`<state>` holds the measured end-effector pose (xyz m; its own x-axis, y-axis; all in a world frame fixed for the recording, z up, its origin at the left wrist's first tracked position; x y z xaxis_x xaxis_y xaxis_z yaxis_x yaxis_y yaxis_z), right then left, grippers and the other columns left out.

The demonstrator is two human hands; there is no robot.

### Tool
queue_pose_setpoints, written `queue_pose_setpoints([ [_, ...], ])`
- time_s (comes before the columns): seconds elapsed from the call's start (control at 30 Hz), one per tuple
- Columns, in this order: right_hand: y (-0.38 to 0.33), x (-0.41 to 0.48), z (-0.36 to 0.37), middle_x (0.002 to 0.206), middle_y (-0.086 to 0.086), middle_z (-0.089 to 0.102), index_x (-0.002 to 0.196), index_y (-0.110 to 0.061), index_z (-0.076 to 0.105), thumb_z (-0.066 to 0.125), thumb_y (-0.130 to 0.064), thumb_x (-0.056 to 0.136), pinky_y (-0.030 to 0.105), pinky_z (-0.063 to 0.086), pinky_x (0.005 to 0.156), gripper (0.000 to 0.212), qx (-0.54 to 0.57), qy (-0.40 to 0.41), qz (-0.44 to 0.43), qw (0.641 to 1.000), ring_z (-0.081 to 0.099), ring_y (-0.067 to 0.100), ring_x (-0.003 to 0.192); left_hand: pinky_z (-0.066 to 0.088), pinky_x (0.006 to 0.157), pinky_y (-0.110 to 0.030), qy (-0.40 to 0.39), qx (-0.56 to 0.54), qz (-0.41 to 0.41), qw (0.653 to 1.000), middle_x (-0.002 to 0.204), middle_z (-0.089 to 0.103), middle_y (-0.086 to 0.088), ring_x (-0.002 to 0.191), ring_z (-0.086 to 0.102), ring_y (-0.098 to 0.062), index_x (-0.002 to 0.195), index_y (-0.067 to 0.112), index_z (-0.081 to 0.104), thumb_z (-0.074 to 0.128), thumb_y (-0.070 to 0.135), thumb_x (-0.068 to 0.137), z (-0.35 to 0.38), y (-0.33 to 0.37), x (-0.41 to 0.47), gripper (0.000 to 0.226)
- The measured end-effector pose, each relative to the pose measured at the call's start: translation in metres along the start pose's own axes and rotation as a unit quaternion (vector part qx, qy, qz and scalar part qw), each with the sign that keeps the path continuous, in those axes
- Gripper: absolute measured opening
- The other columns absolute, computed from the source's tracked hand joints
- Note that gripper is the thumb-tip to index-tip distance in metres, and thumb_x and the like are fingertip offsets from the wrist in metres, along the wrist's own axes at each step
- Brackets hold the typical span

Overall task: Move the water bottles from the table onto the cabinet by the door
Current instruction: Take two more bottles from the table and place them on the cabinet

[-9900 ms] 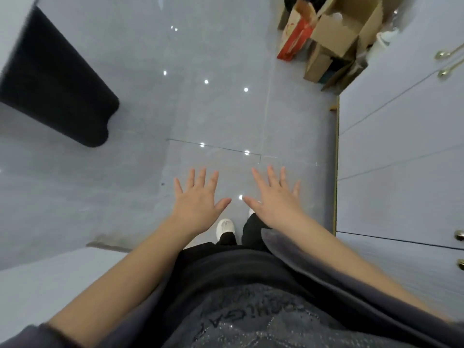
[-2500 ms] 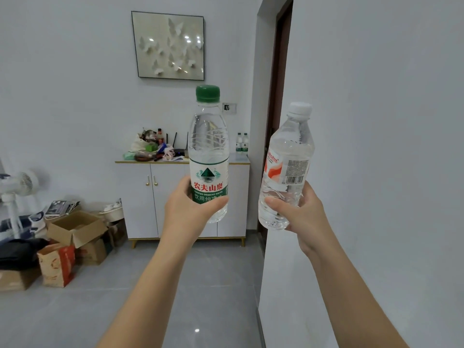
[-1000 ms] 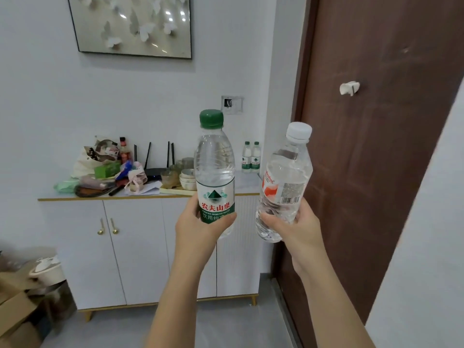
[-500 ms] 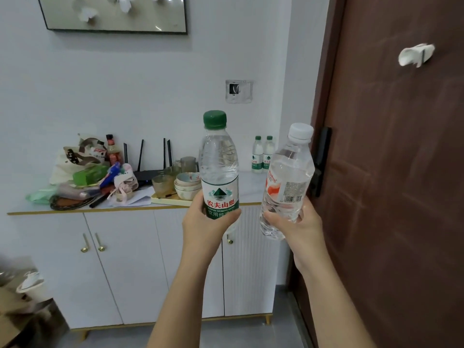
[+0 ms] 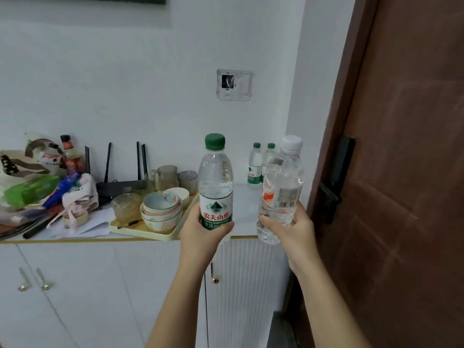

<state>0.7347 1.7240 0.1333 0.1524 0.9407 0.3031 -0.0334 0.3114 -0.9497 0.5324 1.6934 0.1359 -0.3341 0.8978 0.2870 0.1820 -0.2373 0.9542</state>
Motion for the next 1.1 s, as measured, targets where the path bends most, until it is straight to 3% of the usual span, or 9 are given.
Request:
queue_pose_setpoints([
  [0.07, 0.022, 0.024, 0.006, 0.104, -0.005, 0.075, 0.114, -0.027, 0.063, 0.084, -0.001, 0.070, 0.047, 0.056, 0.093, 0.055, -0.007, -0.001, 0.014, 1.000, 0.072, 0.014, 0.096, 0.053, 0.073, -0.020, -0.008, 0.009, -0.013, 1.000, 0.098, 0.069, 0.012, 0.090, 0.065, -0.001, 0.113, 0.025, 0.060, 0.084, 0.010, 0.067, 0.011, -0.018, 0.023, 0.054],
  [0.17, 0.055, 0.060, 0.019, 0.107, -0.005, 0.074, 0.120, -0.025, 0.062, 0.083, -0.003, 0.072, 0.048, 0.055, 0.095, 0.057, -0.021, -0.004, 0.032, 0.999, 0.071, 0.015, 0.099, 0.058, 0.080, -0.035, -0.026, 0.032, -0.040, 0.998, 0.099, 0.070, 0.010, 0.092, 0.067, -0.007, 0.111, 0.026, 0.059, 0.086, 0.016, 0.065, 0.029, -0.055, 0.061, 0.054],
  [0.37, 0.119, 0.141, 0.045, 0.104, -0.010, 0.073, 0.121, -0.028, 0.060, 0.084, -0.008, 0.072, 0.036, 0.055, 0.093, 0.058, -0.068, 0.010, 0.057, 0.996, 0.070, 0.004, 0.093, 0.058, 0.077, -0.048, -0.044, 0.058, -0.079, 0.994, 0.095, 0.070, 0.010, 0.089, 0.068, -0.013, 0.107, 0.032, 0.058, 0.081, 0.036, 0.053, 0.061, -0.126, 0.153, 0.059],
  [0.63, 0.183, 0.226, 0.069, 0.113, -0.006, 0.071, 0.127, -0.022, 0.058, 0.085, -0.006, 0.069, 0.034, 0.055, 0.092, 0.067, -0.091, 0.023, 0.091, 0.991, 0.069, 0.012, 0.102, 0.059, 0.072, -0.045, -0.086, 0.101, -0.100, 0.986, 0.093, 0.069, 0.008, 0.087, 0.067, -0.016, 0.103, 0.031, 0.055, 0.079, 0.034, 0.052, 0.102, -0.179, 0.254, 0.057],
  [0.77, 0.208, 0.244, 0.071, 0.111, -0.005, 0.072, 0.125, -0.023, 0.058, 0.085, -0.005, 0.068, 0.035, 0.056, 0.091, 0.066, -0.091, 0.027, 0.114, 0.989, 0.070, 0.011, 0.100, 0.054, 0.069, -0.032, -0.084, 0.124, -0.126, 0.981, 0.096, 0.067, 0.006, 0.090, 0.065, -0.018, 0.107, 0.025, 0.054, 0.082, 0.024, 0.060, 0.110, -0.195, 0.273, 0.055],
  [0.93, 0.228, 0.260, 0.070, 0.112, -0.007, 0.069, 0.128, -0.019, 0.055, 0.084, -0.001, 0.069, 0.016, 0.053, 0.081, 0.068, -0.102, 0.019, 0.123, 0.987, 0.068, 0.003, 0.098, 0.045, 0.071, -0.028, -0.083, 0.133, -0.157, 0.975, 0.102, 0.065, 0.002, 0.093, 0.061, -0.020, 0.111, 0.023, 0.050, 0.080, 0.017, 0.069, 0.119, -0.217, 0.284, 0.053],
  [1.1, 0.245, 0.277, 0.072, 0.112, -0.007, 0.070, 0.127, -0.021, 0.055, 0.085, -0.004, 0.069, 0.034, 0.055, 0.093, 0.067, -0.097, 0.028, 0.127, 0.987, 0.069, 0.008, 0.100, 0.045, 0.066, -0.023, -0.094, 0.135, -0.149, 0.975, 0.103, 0.065, 0.007, 0.091, 0.061, -0.014, 0.114, 0.024, 0.051, 0.081, 0.018, 0.068, 0.129, -0.224, 0.298, 0.055],
])
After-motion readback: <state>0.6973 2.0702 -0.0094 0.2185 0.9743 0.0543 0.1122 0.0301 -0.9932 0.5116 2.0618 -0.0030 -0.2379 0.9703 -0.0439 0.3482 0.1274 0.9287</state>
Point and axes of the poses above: each hand's wrist, its own x-axis towards the middle knuckle, its own z-axis out of the palm, y = z × x, the point moved 4 cm from there along x, towards the middle knuckle
